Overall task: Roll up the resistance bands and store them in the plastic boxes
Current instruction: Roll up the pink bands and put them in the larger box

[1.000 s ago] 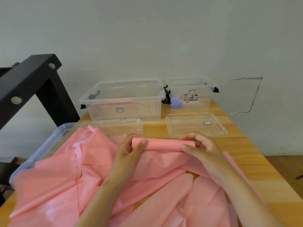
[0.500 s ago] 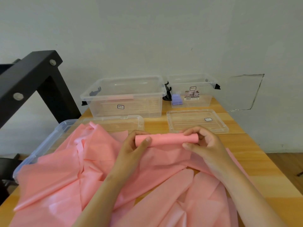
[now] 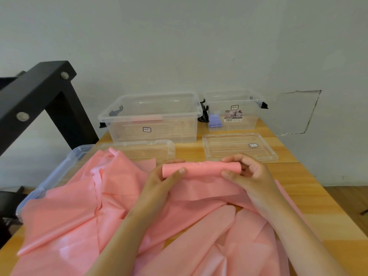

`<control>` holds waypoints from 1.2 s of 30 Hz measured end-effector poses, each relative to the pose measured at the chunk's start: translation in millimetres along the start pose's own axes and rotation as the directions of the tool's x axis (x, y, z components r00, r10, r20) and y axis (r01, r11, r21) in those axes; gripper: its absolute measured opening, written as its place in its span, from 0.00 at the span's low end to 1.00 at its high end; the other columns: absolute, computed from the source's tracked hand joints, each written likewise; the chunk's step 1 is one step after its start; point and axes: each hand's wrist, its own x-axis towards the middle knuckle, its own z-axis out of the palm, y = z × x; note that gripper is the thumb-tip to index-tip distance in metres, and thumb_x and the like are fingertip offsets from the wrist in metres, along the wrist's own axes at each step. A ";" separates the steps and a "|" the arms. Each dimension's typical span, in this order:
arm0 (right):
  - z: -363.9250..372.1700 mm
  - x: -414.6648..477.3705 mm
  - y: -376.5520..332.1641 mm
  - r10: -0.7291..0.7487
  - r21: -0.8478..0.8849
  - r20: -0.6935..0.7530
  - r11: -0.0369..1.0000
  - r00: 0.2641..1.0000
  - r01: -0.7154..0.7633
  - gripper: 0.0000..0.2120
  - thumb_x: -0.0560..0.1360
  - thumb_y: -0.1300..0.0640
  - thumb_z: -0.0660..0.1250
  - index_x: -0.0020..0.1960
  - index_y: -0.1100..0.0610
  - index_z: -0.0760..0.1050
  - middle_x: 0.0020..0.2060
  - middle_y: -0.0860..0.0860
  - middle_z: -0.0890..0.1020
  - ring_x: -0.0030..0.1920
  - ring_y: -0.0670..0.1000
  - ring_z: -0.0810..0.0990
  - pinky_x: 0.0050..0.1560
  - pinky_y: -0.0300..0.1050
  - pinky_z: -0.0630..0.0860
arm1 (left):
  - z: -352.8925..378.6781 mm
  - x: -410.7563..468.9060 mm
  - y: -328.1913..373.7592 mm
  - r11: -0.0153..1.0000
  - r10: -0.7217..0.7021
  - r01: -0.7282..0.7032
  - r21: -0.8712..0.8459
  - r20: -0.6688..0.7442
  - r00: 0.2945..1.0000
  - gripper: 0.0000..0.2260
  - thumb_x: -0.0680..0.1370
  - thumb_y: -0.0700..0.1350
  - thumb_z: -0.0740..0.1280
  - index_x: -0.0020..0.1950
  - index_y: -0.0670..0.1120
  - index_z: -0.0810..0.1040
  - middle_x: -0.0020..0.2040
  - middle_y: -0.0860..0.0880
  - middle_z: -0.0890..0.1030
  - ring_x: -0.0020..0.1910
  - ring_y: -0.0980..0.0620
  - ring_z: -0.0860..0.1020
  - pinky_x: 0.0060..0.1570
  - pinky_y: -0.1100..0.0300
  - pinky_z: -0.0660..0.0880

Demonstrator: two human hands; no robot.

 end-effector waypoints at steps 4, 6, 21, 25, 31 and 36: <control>-0.5 -0.9 -1.5 -0.021 0.039 0.018 0.999 1.000 0.020 0.15 0.68 0.72 0.71 0.44 0.52 0.81 0.41 0.44 0.84 0.43 0.42 0.81 0.42 0.32 0.75 | 1.9 -3.3 0.8 0.996 -0.051 0.053 -0.069 0.031 0.998 0.07 0.71 0.44 0.73 0.48 0.45 0.85 0.52 0.43 0.84 0.54 0.48 0.81 0.57 0.55 0.76; -1.5 -0.3 -1.4 -0.035 0.046 0.037 0.998 0.999 0.034 0.15 0.66 0.69 0.74 0.43 0.49 0.82 0.44 0.45 0.84 0.46 0.43 0.81 0.45 0.34 0.75 | 2.4 -3.9 0.2 0.995 -0.059 0.064 -0.081 0.065 0.996 0.07 0.71 0.43 0.73 0.47 0.47 0.86 0.52 0.43 0.84 0.54 0.48 0.81 0.56 0.57 0.77; -0.2 -1.1 -4.4 0.080 -0.025 0.098 0.997 0.992 -0.078 0.12 0.60 0.58 0.76 0.43 0.48 0.84 0.42 0.44 0.84 0.43 0.42 0.81 0.41 0.32 0.74 | -2.4 -1.7 -1.0 0.997 0.043 -0.048 0.067 0.075 0.996 0.10 0.66 0.54 0.73 0.42 0.51 0.81 0.40 0.49 0.79 0.42 0.53 0.76 0.43 0.59 0.72; 0.0 -1.0 -5.0 0.108 -0.043 0.068 0.994 0.992 -0.105 0.12 0.60 0.58 0.80 0.42 0.49 0.84 0.38 0.46 0.84 0.39 0.44 0.80 0.38 0.34 0.75 | -4.5 -1.2 -1.4 0.989 0.081 -0.089 0.117 0.072 0.994 0.09 0.67 0.55 0.72 0.41 0.53 0.80 0.39 0.50 0.78 0.39 0.54 0.75 0.38 0.64 0.71; -0.6 -0.9 -5.9 0.089 -0.039 0.072 0.996 0.993 -0.086 0.10 0.61 0.58 0.79 0.39 0.50 0.83 0.37 0.45 0.83 0.39 0.42 0.80 0.38 0.32 0.74 | -3.8 -1.3 -1.9 0.988 0.097 -0.109 0.109 0.112 0.989 0.08 0.69 0.50 0.73 0.42 0.48 0.78 0.37 0.52 0.78 0.37 0.57 0.74 0.35 0.67 0.71; 1.9 -1.6 -4.5 0.082 -0.026 0.074 0.996 0.994 -0.080 0.03 0.63 0.55 0.74 0.37 0.52 0.82 0.35 0.46 0.82 0.38 0.43 0.79 0.37 0.33 0.73 | -3.7 -1.9 -1.5 0.995 0.060 -0.069 0.071 0.110 0.992 0.22 0.67 0.55 0.71 0.46 0.37 0.75 0.45 0.51 0.81 0.42 0.54 0.77 0.42 0.60 0.74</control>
